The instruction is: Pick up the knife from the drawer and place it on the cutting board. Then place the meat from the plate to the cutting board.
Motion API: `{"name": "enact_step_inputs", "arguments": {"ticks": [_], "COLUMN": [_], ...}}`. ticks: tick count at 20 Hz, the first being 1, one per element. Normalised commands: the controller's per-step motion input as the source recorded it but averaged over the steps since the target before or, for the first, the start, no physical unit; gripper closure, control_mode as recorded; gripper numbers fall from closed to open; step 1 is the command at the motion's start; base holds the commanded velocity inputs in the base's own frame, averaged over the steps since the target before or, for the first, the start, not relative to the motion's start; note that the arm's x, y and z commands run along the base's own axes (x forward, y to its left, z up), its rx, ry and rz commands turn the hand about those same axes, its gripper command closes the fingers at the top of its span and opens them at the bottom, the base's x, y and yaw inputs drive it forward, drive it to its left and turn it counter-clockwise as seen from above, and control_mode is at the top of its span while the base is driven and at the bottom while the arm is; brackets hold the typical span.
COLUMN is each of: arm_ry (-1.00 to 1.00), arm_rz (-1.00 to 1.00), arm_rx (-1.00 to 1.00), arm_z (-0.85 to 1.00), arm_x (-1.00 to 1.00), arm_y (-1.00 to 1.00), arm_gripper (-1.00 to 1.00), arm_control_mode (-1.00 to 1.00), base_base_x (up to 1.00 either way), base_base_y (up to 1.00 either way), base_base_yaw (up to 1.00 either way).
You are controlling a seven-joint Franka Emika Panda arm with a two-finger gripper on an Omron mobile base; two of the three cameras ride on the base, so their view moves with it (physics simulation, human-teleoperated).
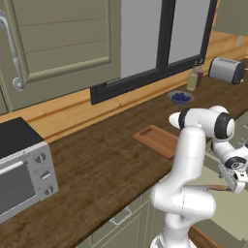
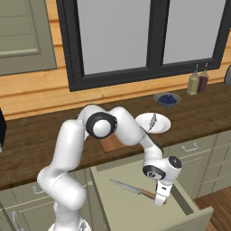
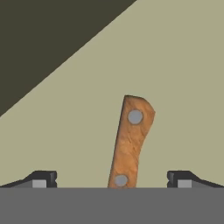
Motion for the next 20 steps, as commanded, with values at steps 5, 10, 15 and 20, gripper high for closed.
{"name": "enact_step_inputs", "arguments": {"ticks": [5,10,15,20], "arm_ry": [0.01,0.00,0.01,0.04], "arm_rz": [0.00,0.00,0.00,0.00], "arm_rx": [0.00,0.00,0.00,0.00], "arm_z": [-0.32,-0.34,-0.39,-0.47], "arm_x": [0.17,0.19,0.10,0.00], "arm_y": [0.00,0.00,0.00,0.01], "arm_gripper": [-1.00,-1.00,1.00,1.00], "arm_control_mode": [-1.00,-1.00,-1.00,-1.00], "base_base_x": [0.00,0.00,0.00,0.00], "base_base_y": [0.00,0.00,0.00,0.00], "base_base_yaw": [0.00,0.00,0.00,0.00]}}
